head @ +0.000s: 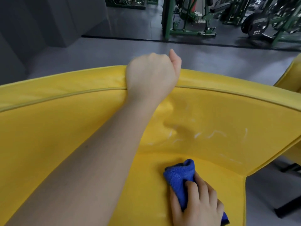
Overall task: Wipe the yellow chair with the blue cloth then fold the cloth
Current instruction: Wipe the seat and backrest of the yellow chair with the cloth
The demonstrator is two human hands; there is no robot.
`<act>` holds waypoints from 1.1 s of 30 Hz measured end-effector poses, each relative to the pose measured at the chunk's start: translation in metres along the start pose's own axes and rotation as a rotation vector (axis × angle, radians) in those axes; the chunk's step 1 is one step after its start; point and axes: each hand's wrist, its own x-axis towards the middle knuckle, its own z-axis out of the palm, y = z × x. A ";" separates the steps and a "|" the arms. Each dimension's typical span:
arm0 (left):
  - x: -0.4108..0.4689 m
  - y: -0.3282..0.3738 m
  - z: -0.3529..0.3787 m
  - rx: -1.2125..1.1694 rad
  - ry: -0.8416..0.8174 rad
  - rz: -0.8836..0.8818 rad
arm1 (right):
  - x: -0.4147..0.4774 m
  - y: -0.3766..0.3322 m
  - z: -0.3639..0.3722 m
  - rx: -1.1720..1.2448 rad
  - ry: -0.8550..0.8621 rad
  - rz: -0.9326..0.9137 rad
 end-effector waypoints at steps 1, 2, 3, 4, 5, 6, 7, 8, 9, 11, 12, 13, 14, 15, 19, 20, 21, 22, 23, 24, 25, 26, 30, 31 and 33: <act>0.001 -0.001 -0.002 0.012 -0.126 0.053 | -0.001 -0.001 -0.001 0.018 -0.007 0.013; 0.005 -0.005 -0.005 -0.027 -0.250 0.115 | -0.002 -0.002 -0.002 0.030 -0.006 0.028; 0.013 -0.012 -0.011 -0.076 -0.374 0.170 | -0.002 -0.004 -0.004 0.049 -0.009 0.050; 0.022 -0.021 -0.018 -0.116 -0.521 0.195 | -0.003 -0.005 -0.004 0.057 -0.010 0.074; 0.030 -0.031 -0.023 -0.155 -0.655 0.193 | -0.004 -0.008 -0.006 0.070 -0.021 0.105; 0.036 -0.041 -0.026 -0.178 -0.759 0.177 | -0.005 -0.009 -0.007 0.084 -0.032 0.137; 0.037 -0.049 -0.028 -0.179 -0.813 0.170 | -0.006 -0.011 -0.008 0.109 -0.056 0.172; 0.034 -0.054 -0.029 -0.159 -0.815 0.176 | -0.006 -0.012 -0.009 0.129 -0.086 0.195; 0.028 -0.056 -0.029 -0.133 -0.757 0.200 | -0.006 -0.014 -0.010 0.155 -0.122 0.217; 0.016 -0.050 -0.033 -0.105 -0.609 0.223 | -0.006 -0.015 -0.014 0.218 -0.149 0.233; 0.015 -0.047 -0.034 -0.111 -0.571 0.212 | -0.004 -0.015 -0.016 0.263 -0.140 0.229; 0.015 -0.045 -0.035 -0.115 -0.556 0.196 | -0.002 -0.016 -0.019 0.330 -0.129 0.232; 0.015 -0.045 -0.036 -0.115 -0.554 0.176 | 0.001 -0.019 -0.024 0.420 -0.117 0.234; 0.015 -0.045 -0.037 -0.115 -0.554 0.160 | 0.004 -0.023 -0.030 0.531 -0.103 0.225; 0.010 -0.046 -0.039 -0.106 -0.521 0.162 | 0.045 -0.047 -0.060 0.607 0.194 -0.221; 0.009 -0.046 -0.041 -0.100 -0.515 0.150 | 0.061 -0.055 -0.062 0.521 0.226 -0.341; 0.008 -0.047 -0.042 -0.091 -0.511 0.135 | 0.075 -0.065 -0.059 0.418 0.245 -0.432; 0.007 -0.048 -0.043 -0.083 -0.507 0.120 | 0.084 -0.074 -0.053 0.327 0.242 -0.502; 0.006 -0.048 -0.044 -0.080 -0.501 0.110 | 0.086 -0.081 -0.041 0.252 0.217 -0.556; 0.004 -0.048 -0.044 -0.085 -0.491 0.107 | 0.082 -0.085 -0.026 0.187 0.171 -0.596; 0.003 -0.048 -0.043 -0.092 -0.479 0.105 | 0.074 -0.087 -0.012 0.135 0.110 -0.616; 0.003 -0.047 -0.043 -0.098 -0.469 0.099 | 0.065 -0.088 0.000 0.092 0.039 -0.615; 0.002 -0.044 -0.045 -0.095 -0.452 0.066 | 0.056 -0.088 0.014 0.016 -0.320 -0.521; 0.002 -0.045 -0.046 -0.091 -0.447 0.058 | 0.061 -0.090 0.008 0.015 -0.403 -0.450; 0.000 -0.046 -0.049 -0.094 -0.444 0.039 | 0.075 -0.088 -0.006 0.068 -0.623 -0.320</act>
